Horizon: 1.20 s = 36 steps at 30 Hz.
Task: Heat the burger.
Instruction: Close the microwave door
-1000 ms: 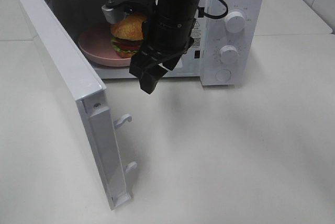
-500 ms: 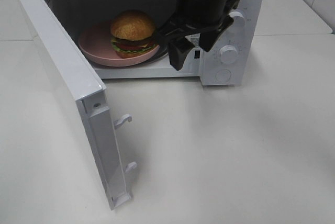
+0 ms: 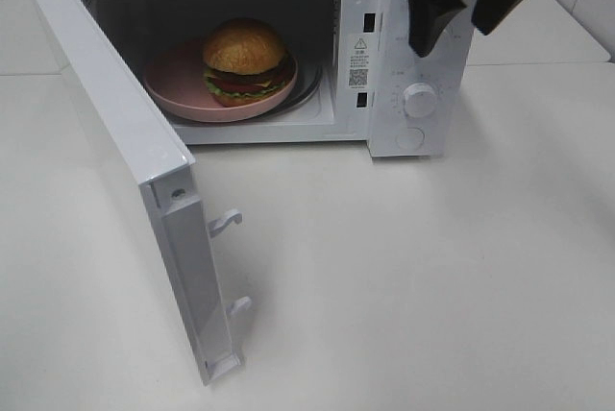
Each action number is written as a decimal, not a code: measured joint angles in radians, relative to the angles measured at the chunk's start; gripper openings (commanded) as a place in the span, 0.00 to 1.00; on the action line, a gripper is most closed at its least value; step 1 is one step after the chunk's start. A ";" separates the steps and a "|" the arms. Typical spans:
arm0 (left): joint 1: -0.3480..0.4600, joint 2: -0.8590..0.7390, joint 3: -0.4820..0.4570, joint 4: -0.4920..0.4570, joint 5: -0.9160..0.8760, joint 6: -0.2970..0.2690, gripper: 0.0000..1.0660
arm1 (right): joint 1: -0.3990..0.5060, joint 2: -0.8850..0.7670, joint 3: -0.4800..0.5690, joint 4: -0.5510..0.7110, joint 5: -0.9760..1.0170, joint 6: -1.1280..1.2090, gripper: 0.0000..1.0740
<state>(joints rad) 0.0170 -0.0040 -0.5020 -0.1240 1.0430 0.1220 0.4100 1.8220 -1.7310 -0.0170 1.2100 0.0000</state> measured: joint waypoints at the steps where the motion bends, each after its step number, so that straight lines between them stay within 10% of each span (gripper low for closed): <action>1: 0.000 0.000 0.000 0.000 0.000 0.000 0.00 | -0.044 -0.018 0.015 -0.001 0.001 0.011 0.64; 10: 0.000 0.000 0.000 -0.017 0.000 0.000 0.00 | -0.204 -0.123 0.175 -0.005 0.007 0.027 0.64; 36: 0.000 0.015 -0.009 -0.128 -0.102 0.000 0.00 | -0.226 -0.841 0.883 -0.004 0.007 0.101 0.64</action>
<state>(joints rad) 0.0170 0.0110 -0.5110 -0.2520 0.9410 0.1220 0.1840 0.9810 -0.8480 -0.0210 1.2170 0.1010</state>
